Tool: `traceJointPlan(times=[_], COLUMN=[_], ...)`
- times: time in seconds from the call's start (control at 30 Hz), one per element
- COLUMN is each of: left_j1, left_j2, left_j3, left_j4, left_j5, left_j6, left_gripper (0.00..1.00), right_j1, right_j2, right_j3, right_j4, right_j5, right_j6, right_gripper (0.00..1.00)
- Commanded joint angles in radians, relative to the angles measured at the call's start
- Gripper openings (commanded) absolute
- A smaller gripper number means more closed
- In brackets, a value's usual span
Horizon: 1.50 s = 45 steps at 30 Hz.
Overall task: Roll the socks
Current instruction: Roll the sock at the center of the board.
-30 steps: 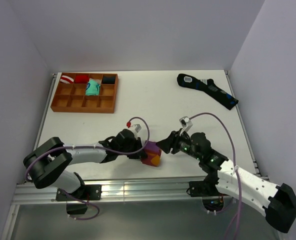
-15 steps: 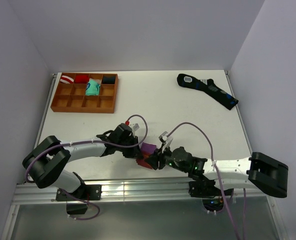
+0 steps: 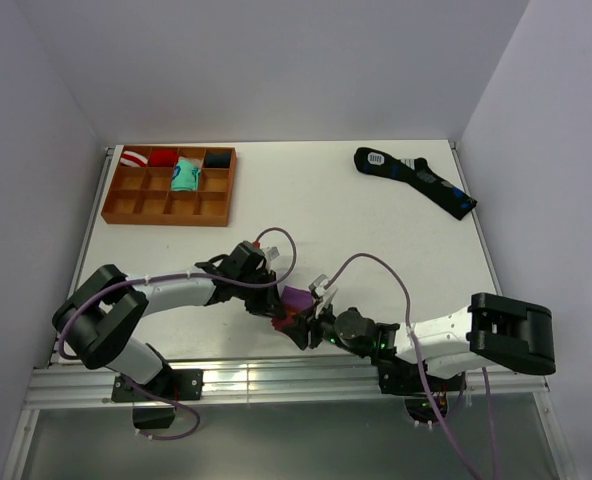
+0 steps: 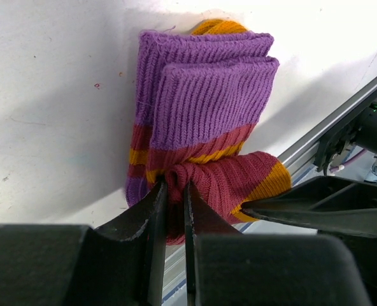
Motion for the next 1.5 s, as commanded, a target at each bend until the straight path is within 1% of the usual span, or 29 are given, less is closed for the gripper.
traceJointPlan(times=[0.0,0.23,0.43,0.6,0.8,1.07,1.23,1.47], left_j1=[0.009,0.042,0.068,0.08,0.103,0.12,0.126,0.131], left_j2=[0.024,0.038,0.041,0.061,0.067,0.075,0.064,0.052], left_j3=[0.026,0.028,0.037,0.037,0.02,0.011,0.009,-0.011], left_j4=[-0.032,-0.04,-0.046,-0.046,-0.015,0.005,-0.008,0.006], left_j5=[0.034,0.077,0.115,0.149,0.204,0.25,0.257,0.276], left_j6=[0.011,0.011,0.005,0.004,-0.018,-0.036,-0.038,-0.049], left_gripper=[0.0,0.0,0.0,0.0,0.0,0.0,0.0,0.0], right_j1=[0.033,0.073,0.131,0.168,0.199,0.238,0.26,0.272], right_j2=[0.027,0.13,0.234,0.328,0.41,0.473,0.512,0.568], right_j3=[-0.035,-0.064,-0.032,-0.03,-0.021,-0.005,0.033,0.07], right_j4=[0.104,0.2,0.236,0.309,0.349,0.337,0.271,0.23], right_j5=[0.097,0.143,0.21,0.252,0.298,0.377,0.456,0.494], right_j6=[-0.013,-0.016,-0.028,-0.036,-0.046,-0.062,-0.066,-0.054], right_gripper=[0.55,0.57,0.57,0.57,0.61,0.63,0.63,0.63])
